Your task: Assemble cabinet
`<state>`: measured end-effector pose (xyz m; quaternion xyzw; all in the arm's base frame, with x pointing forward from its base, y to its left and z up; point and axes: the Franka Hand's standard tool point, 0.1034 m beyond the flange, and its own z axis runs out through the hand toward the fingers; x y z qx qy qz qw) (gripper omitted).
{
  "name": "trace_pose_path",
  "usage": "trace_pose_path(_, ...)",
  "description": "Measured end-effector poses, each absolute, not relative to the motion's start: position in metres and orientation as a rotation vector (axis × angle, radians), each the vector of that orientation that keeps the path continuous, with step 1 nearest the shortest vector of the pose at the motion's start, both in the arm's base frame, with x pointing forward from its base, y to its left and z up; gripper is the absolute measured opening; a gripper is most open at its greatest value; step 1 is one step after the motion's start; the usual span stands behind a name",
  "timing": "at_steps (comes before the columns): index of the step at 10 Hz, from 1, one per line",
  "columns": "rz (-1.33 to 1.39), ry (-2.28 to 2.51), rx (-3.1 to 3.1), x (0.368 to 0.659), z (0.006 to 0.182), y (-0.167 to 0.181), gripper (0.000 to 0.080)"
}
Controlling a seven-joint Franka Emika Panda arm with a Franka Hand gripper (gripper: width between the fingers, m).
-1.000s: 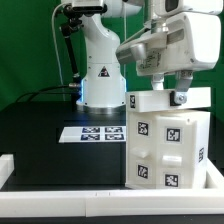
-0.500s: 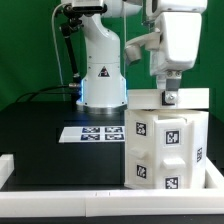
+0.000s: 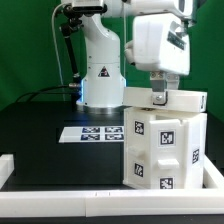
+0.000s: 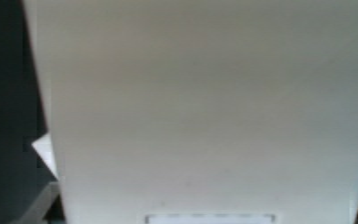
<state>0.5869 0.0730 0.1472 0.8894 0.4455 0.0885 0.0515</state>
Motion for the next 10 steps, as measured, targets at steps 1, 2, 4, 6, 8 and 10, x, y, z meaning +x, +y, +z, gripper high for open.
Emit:
trace_pose_path(1,0.265,1.184,2.814,0.5856,0.1471,0.0730,0.0543)
trace_pose_path(2,0.254,1.060,2.882,0.5845,0.1469,0.0730,0.0543)
trace_pose_path(4,0.258,0.862,2.967,0.5840,0.1465,0.0732,0.0543)
trace_pose_path(6,0.261,0.703,3.018,0.5840,0.1464,0.0735,0.0543)
trace_pose_path(8,0.263,0.530,3.064,0.5836,0.1461,0.0739,0.0543)
trace_pose_path(10,0.285,0.256,3.134,0.5834,0.1450,0.0736,0.0543)
